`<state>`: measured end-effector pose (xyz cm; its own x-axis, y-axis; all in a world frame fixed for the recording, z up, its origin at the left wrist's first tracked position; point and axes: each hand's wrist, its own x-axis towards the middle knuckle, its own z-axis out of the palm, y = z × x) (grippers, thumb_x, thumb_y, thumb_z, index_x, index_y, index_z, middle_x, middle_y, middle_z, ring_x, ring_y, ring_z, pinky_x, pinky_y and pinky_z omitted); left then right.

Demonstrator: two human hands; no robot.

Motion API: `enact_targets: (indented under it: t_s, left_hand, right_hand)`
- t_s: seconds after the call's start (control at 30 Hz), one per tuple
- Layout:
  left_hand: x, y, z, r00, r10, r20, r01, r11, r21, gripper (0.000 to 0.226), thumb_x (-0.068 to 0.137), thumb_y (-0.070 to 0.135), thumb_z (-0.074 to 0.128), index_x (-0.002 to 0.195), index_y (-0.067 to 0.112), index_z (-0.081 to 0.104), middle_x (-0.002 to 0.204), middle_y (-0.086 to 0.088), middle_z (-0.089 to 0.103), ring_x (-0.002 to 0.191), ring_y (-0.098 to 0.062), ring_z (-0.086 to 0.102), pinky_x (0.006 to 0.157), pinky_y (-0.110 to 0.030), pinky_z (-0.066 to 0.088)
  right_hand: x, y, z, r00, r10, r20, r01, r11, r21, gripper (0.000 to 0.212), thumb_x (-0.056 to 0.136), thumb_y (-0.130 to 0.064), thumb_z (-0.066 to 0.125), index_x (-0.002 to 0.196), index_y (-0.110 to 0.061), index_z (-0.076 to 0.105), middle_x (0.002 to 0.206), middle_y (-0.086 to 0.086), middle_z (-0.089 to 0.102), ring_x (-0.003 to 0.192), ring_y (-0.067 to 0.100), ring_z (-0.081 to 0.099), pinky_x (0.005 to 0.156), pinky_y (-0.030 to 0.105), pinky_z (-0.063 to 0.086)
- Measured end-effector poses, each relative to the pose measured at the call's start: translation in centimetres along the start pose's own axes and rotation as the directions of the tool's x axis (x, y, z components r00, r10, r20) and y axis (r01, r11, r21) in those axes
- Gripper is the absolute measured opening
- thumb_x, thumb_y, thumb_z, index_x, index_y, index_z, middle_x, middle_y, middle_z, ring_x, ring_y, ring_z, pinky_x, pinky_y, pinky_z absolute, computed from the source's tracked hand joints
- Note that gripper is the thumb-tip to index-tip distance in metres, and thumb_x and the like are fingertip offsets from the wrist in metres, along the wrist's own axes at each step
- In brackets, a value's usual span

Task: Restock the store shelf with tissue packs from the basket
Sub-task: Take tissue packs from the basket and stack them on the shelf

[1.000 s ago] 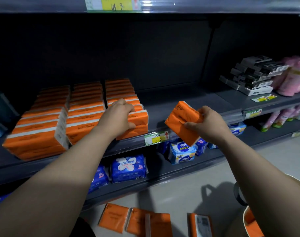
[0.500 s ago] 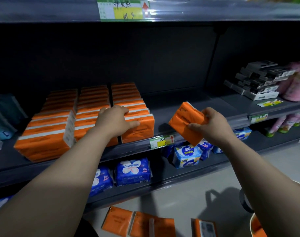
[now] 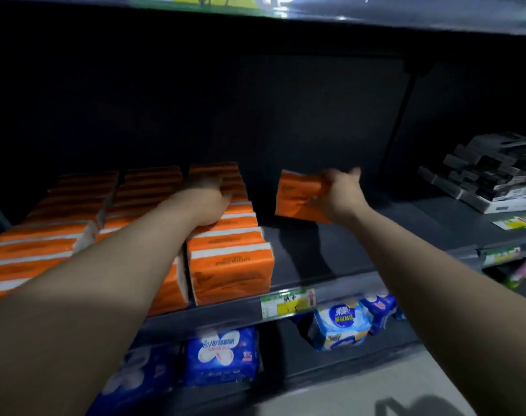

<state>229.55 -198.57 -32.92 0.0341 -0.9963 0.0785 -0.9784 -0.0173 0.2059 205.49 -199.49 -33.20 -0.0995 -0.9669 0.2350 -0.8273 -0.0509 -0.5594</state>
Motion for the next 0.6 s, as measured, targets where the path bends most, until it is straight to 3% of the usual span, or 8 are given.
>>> enact_targets:
  t_s: [0.17,0.43,0.53,0.6]
  left_hand:
    - [4.4,-1.1,2.1,1.0,0.004,0.029,-0.005,1.0,0.029,0.05,0.099,0.048,0.03,0.145,0.03,0.034,0.148,-0.005,0.041,0.129,-0.027,0.044,0.106,-0.037,0.035]
    - [5.4,-1.9,3.5,0.998,0.023,-0.056,-0.021,1.0,0.022,0.048,0.098,0.051,0.025,0.143,0.036,0.034,0.148,0.0,0.039,0.13,-0.025,0.042,0.106,-0.039,0.034]
    - [5.5,-2.0,3.8,0.997,0.029,-0.068,-0.029,1.0,0.011,0.048,0.098,0.05,0.026,0.143,0.036,0.034,0.149,0.001,0.039,0.132,-0.025,0.041,0.108,-0.039,0.034]
    - [5.6,-2.1,3.9,0.996,0.034,-0.086,-0.032,0.999,0.033,0.048,0.098,0.051,0.026,0.143,0.036,0.034,0.15,0.001,0.037,0.133,-0.024,0.039,0.109,-0.038,0.033]
  right_hand:
    - [7.4,0.4,5.0,0.996,0.056,0.071,-0.044,0.985,-0.164,0.056,0.085,-0.033,0.061,0.137,-0.029,0.042,0.142,0.013,0.034,0.129,0.036,0.031,0.101,0.038,0.034]
    - [12.1,0.0,9.5,0.991,-0.078,0.106,0.088,0.992,-0.095,0.051,0.088,-0.01,0.05,0.136,-0.027,0.046,0.137,0.021,0.039,0.125,0.039,0.034,0.105,0.035,0.029]
    - [13.1,-0.8,10.3,0.989,-0.13,0.072,0.135,0.988,-0.075,0.038,0.089,-0.001,0.042,0.115,-0.024,0.056,0.138,0.021,0.033,0.124,0.038,0.037,0.109,0.035,0.032]
    - [13.5,-1.2,10.9,0.987,-0.151,0.052,0.154,0.986,-0.068,0.038,0.092,-0.004,0.043,0.125,-0.017,0.056,0.14,0.021,0.034,0.126,0.036,0.037,0.105,0.031,0.032]
